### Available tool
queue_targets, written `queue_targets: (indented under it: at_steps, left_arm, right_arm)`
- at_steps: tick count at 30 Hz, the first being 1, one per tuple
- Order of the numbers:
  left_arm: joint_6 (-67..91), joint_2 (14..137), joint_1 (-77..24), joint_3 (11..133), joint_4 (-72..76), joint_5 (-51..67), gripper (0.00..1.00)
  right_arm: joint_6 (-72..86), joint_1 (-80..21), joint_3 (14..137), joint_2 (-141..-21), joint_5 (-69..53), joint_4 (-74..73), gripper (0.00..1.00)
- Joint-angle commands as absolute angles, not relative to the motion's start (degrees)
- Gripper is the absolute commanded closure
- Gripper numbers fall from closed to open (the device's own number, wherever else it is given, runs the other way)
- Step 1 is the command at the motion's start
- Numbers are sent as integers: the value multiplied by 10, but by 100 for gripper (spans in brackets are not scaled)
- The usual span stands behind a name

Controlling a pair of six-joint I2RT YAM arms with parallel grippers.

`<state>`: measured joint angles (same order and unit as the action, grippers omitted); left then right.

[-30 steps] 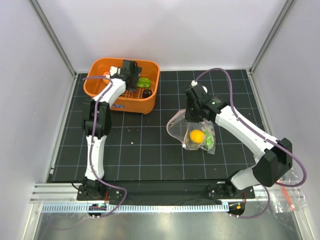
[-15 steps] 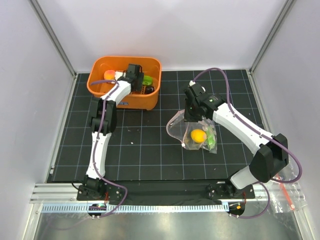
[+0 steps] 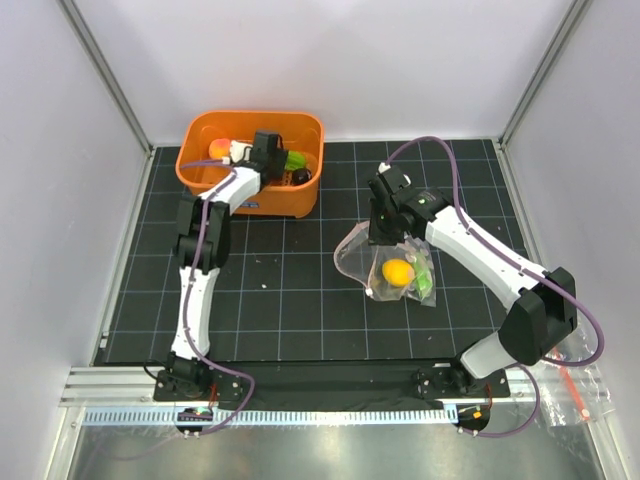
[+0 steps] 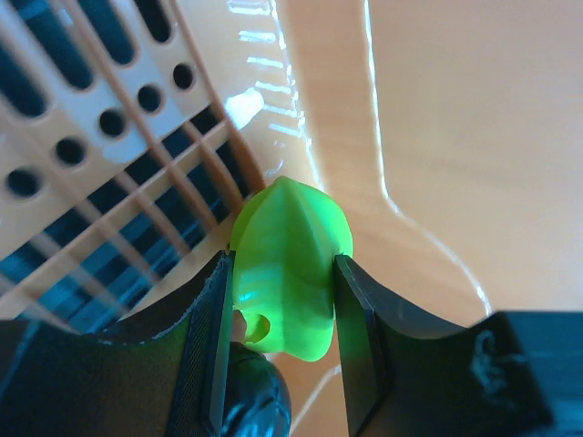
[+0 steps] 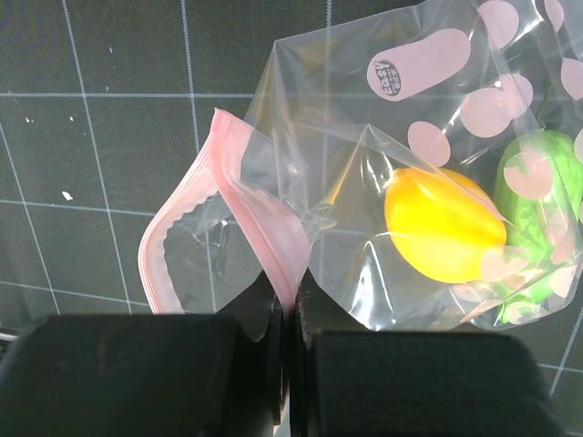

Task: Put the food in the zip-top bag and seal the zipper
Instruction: Pick up the fake fruit from the bin, then place the fake fruit in the zipper food storage bag.

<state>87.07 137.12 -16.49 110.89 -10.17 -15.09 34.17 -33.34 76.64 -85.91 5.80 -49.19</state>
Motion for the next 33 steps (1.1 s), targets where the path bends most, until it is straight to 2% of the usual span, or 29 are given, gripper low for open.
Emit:
queue_targets:
  at_steps: [1, 7, 15, 26, 33]
  left_arm:
    - [835, 1280, -169, 1068, -54, -137, 76]
    - [820, 1173, -176, 964, -26, -126, 76]
    - [770, 1113, -176, 949, -24, -90, 76]
    - [732, 977, -180, 859, -46, -15, 78]
    - [658, 887, -222, 831, -59, 38, 80]
  right_arm:
    - [335, -330, 789, -859, 57, -498, 99]
    - [335, -330, 792, -854, 58, -496, 99]
    - [326, -330, 814, -854, 65, -498, 99]
    - [330, -321, 840, -847, 62, -503, 99]
    - [368, -307, 844, -834, 19, -493, 99]
